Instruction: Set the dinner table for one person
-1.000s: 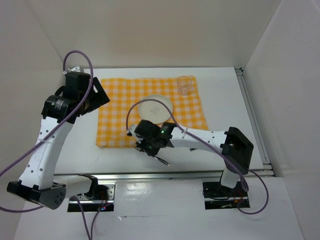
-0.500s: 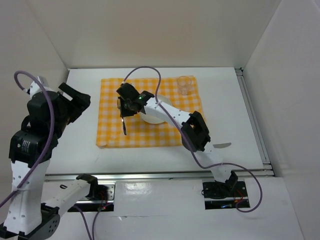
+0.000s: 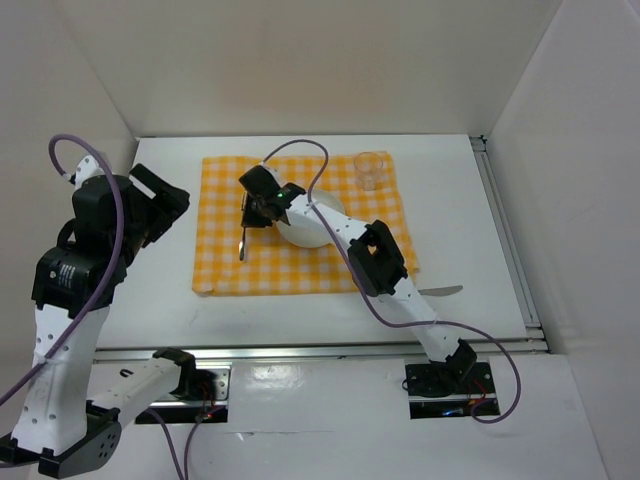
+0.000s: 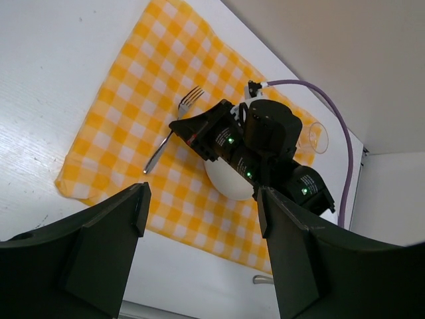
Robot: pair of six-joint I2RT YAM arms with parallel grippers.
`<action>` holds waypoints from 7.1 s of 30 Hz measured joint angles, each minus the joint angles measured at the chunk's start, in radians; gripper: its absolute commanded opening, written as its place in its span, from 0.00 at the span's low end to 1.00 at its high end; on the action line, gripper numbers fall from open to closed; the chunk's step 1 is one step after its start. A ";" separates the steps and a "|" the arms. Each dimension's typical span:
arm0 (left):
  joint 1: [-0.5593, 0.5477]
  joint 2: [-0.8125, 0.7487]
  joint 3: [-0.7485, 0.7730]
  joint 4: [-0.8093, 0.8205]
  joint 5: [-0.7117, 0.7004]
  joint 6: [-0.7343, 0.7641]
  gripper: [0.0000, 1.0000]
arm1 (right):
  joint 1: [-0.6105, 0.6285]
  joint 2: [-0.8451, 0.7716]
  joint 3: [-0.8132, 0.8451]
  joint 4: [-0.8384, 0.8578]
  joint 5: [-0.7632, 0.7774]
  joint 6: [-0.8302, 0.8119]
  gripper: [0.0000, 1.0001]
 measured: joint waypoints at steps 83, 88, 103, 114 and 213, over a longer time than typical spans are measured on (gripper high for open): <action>0.000 0.194 -0.059 0.135 0.147 0.208 0.83 | -0.704 -1.155 -1.664 -0.055 0.079 0.176 0.42; 0.000 0.197 -0.059 0.135 0.147 0.208 0.83 | -0.704 -1.153 -1.661 -0.060 0.091 0.180 0.42; 0.000 0.200 -0.068 0.136 0.147 0.208 0.83 | -0.659 -1.134 -1.635 -0.148 0.209 0.222 0.56; 0.000 0.201 -0.068 0.137 0.147 0.208 0.83 | -0.650 -1.137 -1.617 -0.209 0.249 0.275 0.41; 0.000 0.201 -0.067 0.132 0.140 0.209 0.83 | -0.463 -0.673 -1.027 0.035 0.129 -0.594 0.03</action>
